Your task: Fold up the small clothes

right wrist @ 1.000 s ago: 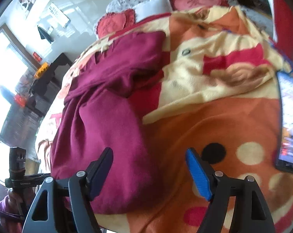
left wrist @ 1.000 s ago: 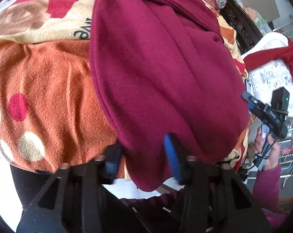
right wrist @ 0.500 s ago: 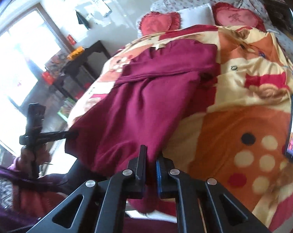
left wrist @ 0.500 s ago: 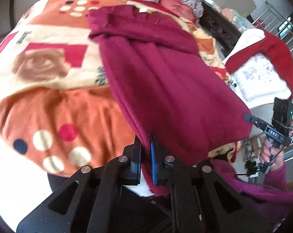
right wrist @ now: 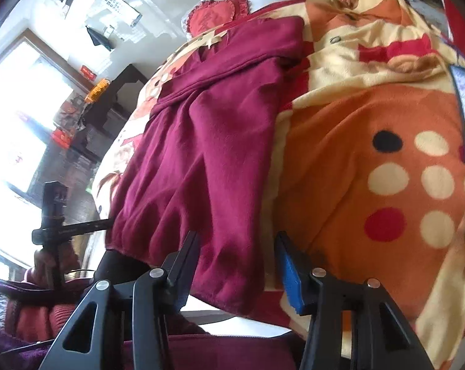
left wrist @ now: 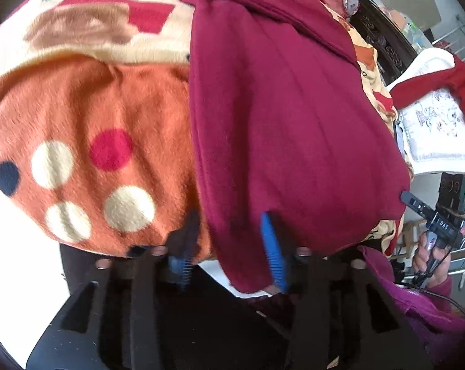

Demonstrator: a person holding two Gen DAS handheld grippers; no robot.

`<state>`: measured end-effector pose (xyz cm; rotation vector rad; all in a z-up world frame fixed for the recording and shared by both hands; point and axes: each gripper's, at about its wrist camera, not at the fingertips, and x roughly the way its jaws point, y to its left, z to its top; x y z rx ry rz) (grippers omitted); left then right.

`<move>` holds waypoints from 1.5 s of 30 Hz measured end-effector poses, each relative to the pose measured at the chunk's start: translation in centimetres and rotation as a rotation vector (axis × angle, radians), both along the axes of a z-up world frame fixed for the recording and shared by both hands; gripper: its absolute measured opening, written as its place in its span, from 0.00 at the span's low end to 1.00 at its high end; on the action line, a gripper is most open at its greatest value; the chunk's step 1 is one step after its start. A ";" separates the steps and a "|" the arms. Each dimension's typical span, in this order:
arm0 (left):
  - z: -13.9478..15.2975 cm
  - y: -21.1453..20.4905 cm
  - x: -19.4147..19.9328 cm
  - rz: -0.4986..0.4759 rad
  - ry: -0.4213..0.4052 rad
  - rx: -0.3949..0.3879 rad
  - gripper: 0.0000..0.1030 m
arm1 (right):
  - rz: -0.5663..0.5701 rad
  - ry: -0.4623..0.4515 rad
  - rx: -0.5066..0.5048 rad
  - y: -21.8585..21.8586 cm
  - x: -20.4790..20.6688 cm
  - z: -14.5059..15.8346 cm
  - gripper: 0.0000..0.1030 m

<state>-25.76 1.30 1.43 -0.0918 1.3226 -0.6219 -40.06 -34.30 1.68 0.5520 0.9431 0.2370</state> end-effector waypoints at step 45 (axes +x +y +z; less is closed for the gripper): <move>7.2 -7.4 31.7 0.188 -0.240 -0.133 0.14 | -0.201 -0.112 0.015 -9.5 32.5 6.1 0.15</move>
